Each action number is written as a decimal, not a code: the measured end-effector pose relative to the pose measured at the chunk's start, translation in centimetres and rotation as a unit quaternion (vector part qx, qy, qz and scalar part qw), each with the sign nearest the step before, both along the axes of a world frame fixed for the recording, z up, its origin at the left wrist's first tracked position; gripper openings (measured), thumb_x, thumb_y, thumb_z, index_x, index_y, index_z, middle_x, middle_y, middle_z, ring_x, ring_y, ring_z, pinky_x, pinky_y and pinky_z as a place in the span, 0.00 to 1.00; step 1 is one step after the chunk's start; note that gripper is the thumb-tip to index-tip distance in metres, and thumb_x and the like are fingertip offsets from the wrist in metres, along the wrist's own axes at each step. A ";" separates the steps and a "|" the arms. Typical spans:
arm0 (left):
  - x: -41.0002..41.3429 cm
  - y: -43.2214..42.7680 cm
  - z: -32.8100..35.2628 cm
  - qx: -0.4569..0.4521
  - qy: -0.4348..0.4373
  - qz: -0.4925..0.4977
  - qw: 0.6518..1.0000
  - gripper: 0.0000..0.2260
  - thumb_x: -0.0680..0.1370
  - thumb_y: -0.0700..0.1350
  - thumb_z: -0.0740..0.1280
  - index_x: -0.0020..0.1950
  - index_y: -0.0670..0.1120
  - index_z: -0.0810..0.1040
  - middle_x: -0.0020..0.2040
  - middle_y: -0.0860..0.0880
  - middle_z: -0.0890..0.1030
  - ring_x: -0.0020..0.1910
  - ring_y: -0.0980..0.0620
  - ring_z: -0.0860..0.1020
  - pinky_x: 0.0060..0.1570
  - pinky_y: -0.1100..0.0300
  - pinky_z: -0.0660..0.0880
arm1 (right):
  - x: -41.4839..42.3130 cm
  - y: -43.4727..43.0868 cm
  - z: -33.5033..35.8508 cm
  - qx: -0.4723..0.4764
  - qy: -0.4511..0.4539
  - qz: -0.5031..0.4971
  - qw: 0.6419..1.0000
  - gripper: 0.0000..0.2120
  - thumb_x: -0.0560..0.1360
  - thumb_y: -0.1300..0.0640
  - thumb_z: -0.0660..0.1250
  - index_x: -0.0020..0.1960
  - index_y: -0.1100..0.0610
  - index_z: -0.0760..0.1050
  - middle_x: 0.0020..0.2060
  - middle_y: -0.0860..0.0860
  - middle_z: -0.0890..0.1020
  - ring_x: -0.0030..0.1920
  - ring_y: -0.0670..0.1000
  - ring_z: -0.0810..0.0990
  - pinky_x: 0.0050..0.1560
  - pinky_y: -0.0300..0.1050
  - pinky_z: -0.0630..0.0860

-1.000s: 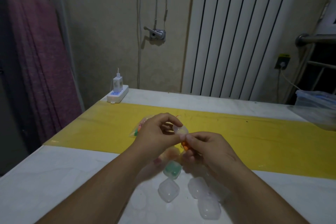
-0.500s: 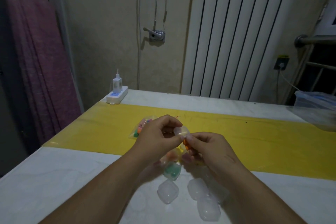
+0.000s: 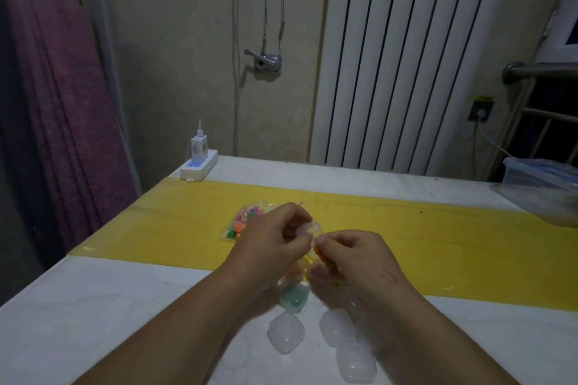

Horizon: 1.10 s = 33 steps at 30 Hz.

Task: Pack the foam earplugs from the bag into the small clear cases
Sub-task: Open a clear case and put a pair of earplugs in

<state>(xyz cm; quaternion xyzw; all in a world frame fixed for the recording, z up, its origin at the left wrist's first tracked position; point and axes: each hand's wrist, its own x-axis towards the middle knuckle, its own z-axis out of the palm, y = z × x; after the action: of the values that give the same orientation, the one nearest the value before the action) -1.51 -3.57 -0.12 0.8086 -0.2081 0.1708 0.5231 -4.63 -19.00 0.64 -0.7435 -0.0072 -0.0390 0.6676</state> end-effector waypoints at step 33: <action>-0.4 0.7 0.9 -0.046 0.090 0.018 0.995 0.17 0.67 0.36 0.76 0.48 0.56 0.82 0.43 0.56 0.82 0.44 0.56 0.81 0.47 0.61 0.78 | 0.0 -1.4 1.4 0.018 -0.023 -0.045 0.999 0.03 0.74 0.65 0.71 0.47 0.59 0.82 0.31 0.53 0.81 0.30 0.47 0.77 0.31 0.40 0.75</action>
<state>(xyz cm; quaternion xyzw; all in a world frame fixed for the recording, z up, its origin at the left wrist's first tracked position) -1.86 -2.86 0.77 0.7994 -0.1374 0.1159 0.5733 -4.59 -20.37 2.06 -0.7301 0.0113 -0.0860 0.6778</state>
